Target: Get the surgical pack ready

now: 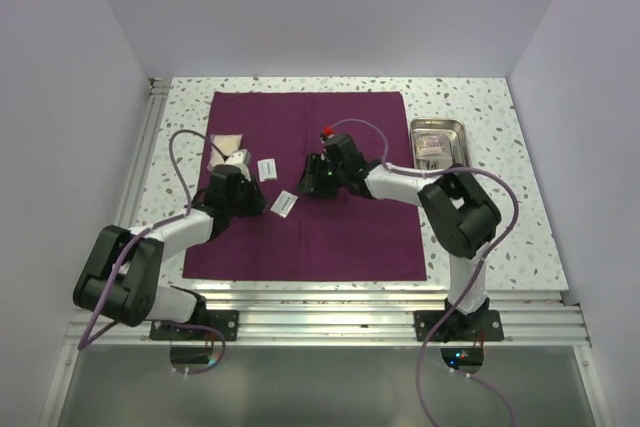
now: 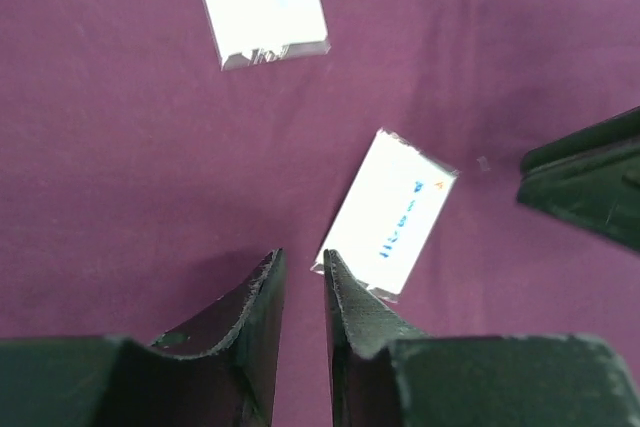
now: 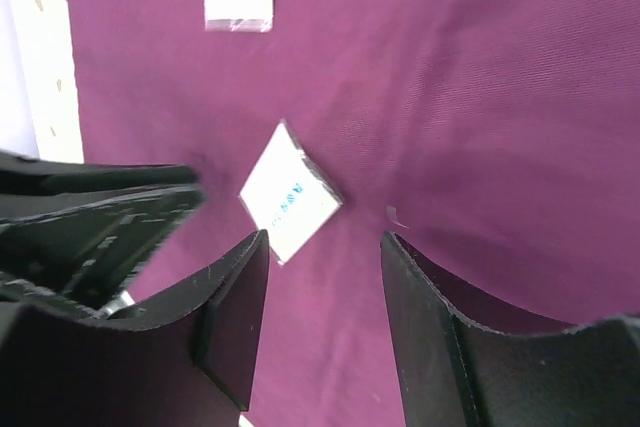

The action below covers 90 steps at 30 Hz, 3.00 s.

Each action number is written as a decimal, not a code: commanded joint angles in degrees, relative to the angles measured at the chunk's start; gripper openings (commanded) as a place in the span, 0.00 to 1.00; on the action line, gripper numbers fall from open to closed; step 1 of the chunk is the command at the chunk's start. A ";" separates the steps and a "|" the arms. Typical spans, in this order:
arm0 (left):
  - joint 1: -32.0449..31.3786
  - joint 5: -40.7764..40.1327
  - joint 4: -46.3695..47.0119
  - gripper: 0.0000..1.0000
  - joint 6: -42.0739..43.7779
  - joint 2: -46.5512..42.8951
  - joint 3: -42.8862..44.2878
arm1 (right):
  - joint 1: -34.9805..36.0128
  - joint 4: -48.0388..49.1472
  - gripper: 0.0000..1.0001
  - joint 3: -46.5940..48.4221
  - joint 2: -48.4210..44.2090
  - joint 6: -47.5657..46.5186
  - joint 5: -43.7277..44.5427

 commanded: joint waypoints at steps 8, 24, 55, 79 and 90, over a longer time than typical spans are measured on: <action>0.75 7.52 4.66 0.20 0.69 8.53 1.42 | 2.70 8.64 0.52 1.91 5.58 5.12 -1.05; 0.75 6.66 5.37 0.16 1.39 7.49 0.72 | 2.78 13.75 0.00 1.39 6.39 6.97 -2.72; 0.66 1.29 10.20 0.55 1.75 -14.41 -9.47 | -51.43 -2.96 0.00 -12.94 -19.46 -4.90 -5.71; 0.75 -7.76 3.97 0.59 0.43 -18.28 -6.67 | -42.06 -9.20 0.56 -14.70 -31.33 -13.43 2.39; 2.59 -2.93 3.43 0.53 -4.06 -3.80 4.39 | -12.10 -4.45 0.56 -2.58 -13.15 -10.36 -5.18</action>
